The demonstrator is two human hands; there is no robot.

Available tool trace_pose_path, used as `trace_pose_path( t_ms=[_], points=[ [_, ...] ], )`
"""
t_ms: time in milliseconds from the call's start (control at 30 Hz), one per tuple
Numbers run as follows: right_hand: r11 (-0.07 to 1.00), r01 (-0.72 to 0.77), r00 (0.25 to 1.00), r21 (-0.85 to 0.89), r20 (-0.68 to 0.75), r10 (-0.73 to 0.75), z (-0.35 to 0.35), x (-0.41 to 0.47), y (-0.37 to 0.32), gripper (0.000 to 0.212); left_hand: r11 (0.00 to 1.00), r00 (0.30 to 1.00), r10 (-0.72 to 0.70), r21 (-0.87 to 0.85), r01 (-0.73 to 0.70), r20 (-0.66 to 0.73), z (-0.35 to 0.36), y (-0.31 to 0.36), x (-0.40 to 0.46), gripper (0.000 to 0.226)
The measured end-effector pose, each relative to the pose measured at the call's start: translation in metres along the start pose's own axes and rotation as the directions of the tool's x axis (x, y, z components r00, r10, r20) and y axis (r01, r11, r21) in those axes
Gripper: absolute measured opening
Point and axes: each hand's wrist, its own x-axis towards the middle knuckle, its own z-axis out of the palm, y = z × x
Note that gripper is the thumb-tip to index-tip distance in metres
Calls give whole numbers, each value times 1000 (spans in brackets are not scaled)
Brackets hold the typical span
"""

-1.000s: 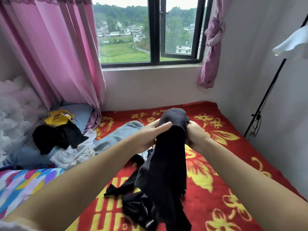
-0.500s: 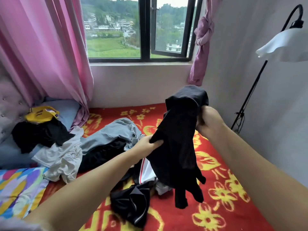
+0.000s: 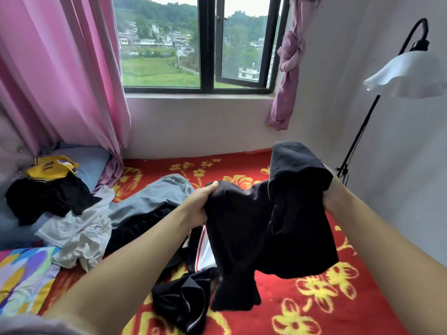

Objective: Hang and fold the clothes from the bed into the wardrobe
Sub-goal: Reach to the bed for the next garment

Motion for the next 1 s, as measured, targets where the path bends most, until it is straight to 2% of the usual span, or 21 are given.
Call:
trace_pose_path(
  t_ms=[67, 133, 233, 367, 467, 600, 667, 733, 800, 833, 867, 900, 967, 1000],
  points=[
    [999, 35, 999, 26, -23, -34, -17, 9, 0, 28, 993, 993, 80, -75, -86, -82, -6, 17, 2, 32],
    [994, 93, 986, -54, -134, -100, -34, 17, -4, 31, 983, 982, 113, -125, -132, -151, -18, 31, 1, 33],
    [980, 132, 956, -151, -242, -166, -54, 27, -13, 37, 987, 968, 123, -75, -143, -217, -44, 44, -3, 30],
    [978, 206, 959, 34, -204, -195, -37, 29, -24, 26, 993, 982, 116, 29, -113, -146, -55, 50, -14, 19],
    [973, 191, 968, 127, -188, -165, -20, 37, -25, 27, 982, 976, 190, 6, -190, -105, -50, 54, -21, 17],
    [971, 135, 991, 195, -26, -133, -2, 46, -14, 38, 952, 952, 305, -34, -304, 12, -28, 70, -29, 20],
    [991, 91, 990, 100, 99, -101, 7, 46, -7, 39, 934, 933, 356, -50, -353, 48, -11, 81, -34, 16],
    [994, 50, 948, -100, 317, -16, 20, 37, 1, 39, 922, 920, 387, -57, -383, 65, 7, 90, -38, 13],
    [917, 149, 859, -370, 508, 66, 38, 21, 12, 50, 913, 911, 407, -67, -403, 73, 26, 95, -38, 16],
    [821, 250, 804, -513, 582, 119, 49, 12, 19, 56, 908, 905, 418, -74, -413, 77, 36, 97, -37, 17],
    [696, 361, 763, -621, 625, 162, 61, 5, 27, 57, 903, 900, 428, -77, -422, 84, 44, 97, -36, 17],
    [584, 445, 756, -679, 634, 161, 72, 1, 35, 52, 898, 894, 439, -76, -433, 89, 52, 98, -35, 17],
    [528, 492, 827, -693, 561, -35, 89, 1, 43, 29, 887, 884, 459, -102, -451, 82, 58, 97, -33, 17],
    [575, 481, 854, -662, 503, -135, 95, 6, 45, 21, 881, 882, 466, -126, -456, 66, 57, 97, -32, 18]
  ],
)
